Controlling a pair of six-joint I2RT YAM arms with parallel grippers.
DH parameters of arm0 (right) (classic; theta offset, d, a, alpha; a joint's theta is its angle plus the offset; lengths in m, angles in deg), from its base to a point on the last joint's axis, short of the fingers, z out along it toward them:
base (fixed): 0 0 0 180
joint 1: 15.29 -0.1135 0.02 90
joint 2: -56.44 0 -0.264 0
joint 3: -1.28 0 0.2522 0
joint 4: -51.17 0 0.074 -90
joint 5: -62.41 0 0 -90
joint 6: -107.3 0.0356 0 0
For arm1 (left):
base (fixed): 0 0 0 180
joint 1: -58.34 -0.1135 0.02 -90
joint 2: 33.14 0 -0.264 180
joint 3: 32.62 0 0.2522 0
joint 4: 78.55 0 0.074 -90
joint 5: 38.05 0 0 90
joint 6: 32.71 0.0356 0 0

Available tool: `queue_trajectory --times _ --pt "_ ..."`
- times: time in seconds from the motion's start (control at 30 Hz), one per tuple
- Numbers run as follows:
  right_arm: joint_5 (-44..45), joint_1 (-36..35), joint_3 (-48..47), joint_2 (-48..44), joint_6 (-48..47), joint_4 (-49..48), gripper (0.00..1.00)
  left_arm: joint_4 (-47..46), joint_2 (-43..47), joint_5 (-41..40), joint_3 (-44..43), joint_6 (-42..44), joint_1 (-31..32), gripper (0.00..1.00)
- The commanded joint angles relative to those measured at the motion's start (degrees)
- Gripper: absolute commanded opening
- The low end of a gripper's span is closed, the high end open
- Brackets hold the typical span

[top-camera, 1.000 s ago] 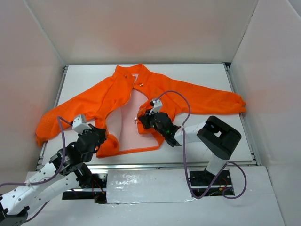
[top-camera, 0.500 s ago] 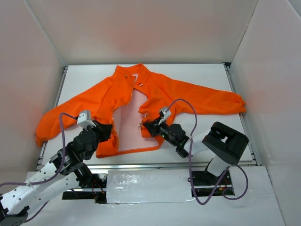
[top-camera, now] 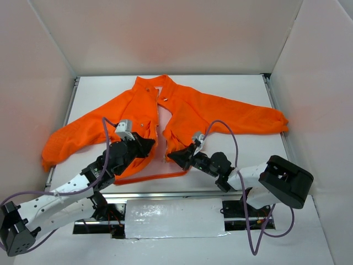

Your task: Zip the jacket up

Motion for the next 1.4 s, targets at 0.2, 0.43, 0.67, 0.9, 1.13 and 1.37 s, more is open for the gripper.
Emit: queue_trajectory --times 0.2,0.43,0.67,0.9,1.13,1.37 --pt "6.6 -2.5 0.2 -0.6 4.1 -13.0 0.00 -14.6 -1.6 2.9 1.6 -0.5 0.0 0.00" --pt "23.0 -7.4 -2.9 -2.3 7.6 -6.0 0.00 -15.8 -2.0 0.6 3.3 -1.9 0.0 0.00" --pt "29.7 -9.0 -6.2 -3.4 8.3 0.9 0.00 -17.1 -2.2 0.3 4.7 -3.7 0.0 0.00" --pt "30.4 -9.0 -8.2 -1.9 9.9 3.6 0.00 -19.9 -1.5 0.4 6.6 -4.6 0.0 0.00" --pt "27.4 -9.3 -7.1 -0.4 11.8 3.2 0.00 -21.6 0.6 -0.1 8.0 -3.4 0.0 0.00" --pt "26.7 -9.5 -7.7 1.2 11.9 2.6 0.00 -21.5 1.6 0.1 7.8 -2.6 0.0 0.00"
